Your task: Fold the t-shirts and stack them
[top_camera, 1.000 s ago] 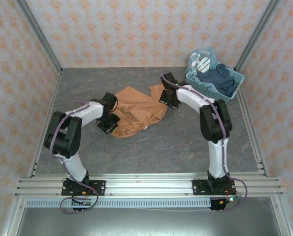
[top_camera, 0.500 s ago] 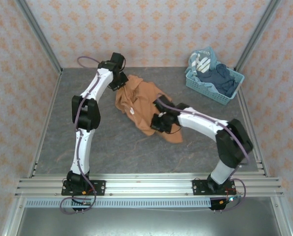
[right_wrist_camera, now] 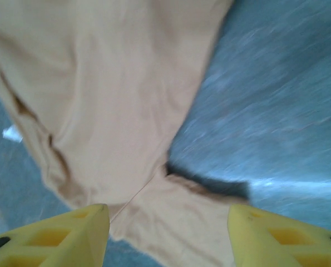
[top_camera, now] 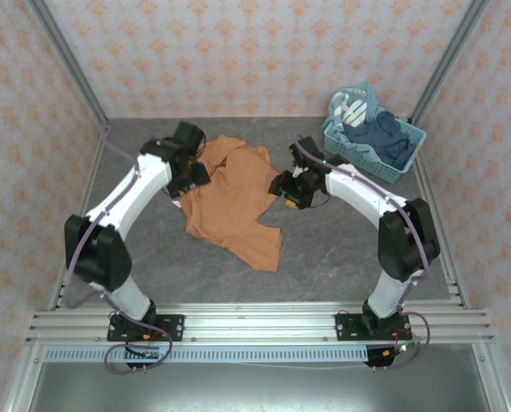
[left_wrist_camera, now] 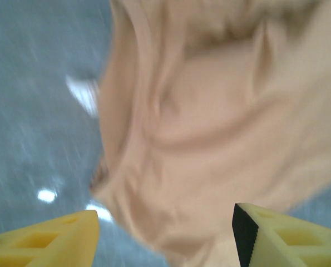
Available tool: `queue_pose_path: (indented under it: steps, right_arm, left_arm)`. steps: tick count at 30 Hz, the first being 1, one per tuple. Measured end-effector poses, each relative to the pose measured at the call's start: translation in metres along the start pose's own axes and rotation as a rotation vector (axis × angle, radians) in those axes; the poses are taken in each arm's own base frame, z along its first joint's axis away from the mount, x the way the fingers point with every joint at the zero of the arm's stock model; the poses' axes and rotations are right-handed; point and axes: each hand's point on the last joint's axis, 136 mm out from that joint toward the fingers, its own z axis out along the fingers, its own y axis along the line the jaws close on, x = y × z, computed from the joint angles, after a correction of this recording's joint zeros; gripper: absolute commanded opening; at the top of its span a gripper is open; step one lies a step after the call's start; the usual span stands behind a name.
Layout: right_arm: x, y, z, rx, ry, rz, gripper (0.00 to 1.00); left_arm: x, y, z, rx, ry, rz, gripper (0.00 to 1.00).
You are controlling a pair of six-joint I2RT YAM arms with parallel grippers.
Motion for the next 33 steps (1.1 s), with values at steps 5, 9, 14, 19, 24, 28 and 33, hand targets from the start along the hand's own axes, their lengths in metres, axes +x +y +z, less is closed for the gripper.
queue_pose_path:
  steps: [5, 9, 14, 19, 24, 28, 33]
  right_arm:
    - [-0.046, -0.017, -0.005, 0.057, -0.091, 0.029, 0.59]
    - [-0.074, -0.036, 0.012, 0.107, -0.108, 0.075, 0.59]
    - [-0.083, -0.050, 0.045, 0.147, -0.067, 0.114, 0.59]
    - [-0.083, -0.056, 0.067, 0.149, -0.039, 0.160, 0.56]
    - [-0.088, -0.051, 0.073, 0.138, -0.049, 0.174, 0.52]
    - [-0.084, -0.043, 0.075, 0.133, -0.050, 0.155, 0.51]
    - [-0.069, -0.024, 0.078, 0.136, -0.049, 0.093, 0.51]
  left_arm:
    - [0.112, -0.009, 0.039, 0.008, 0.235, 0.024, 0.82]
    - [0.145, -0.014, 0.060, 0.027, 0.308, -0.110, 0.84]
    - [0.143, -0.034, 0.086, 0.058, 0.318, -0.244, 0.79]
    - [0.134, -0.051, 0.114, 0.030, 0.312, -0.263, 0.10]
    - [0.108, -0.022, 0.108, -0.013, 0.232, -0.283, 0.00]
    - [0.070, 0.030, 0.068, 0.011, 0.122, -0.389, 0.00]
    - [0.028, 0.078, 0.007, 0.114, -0.032, -0.500, 0.00]
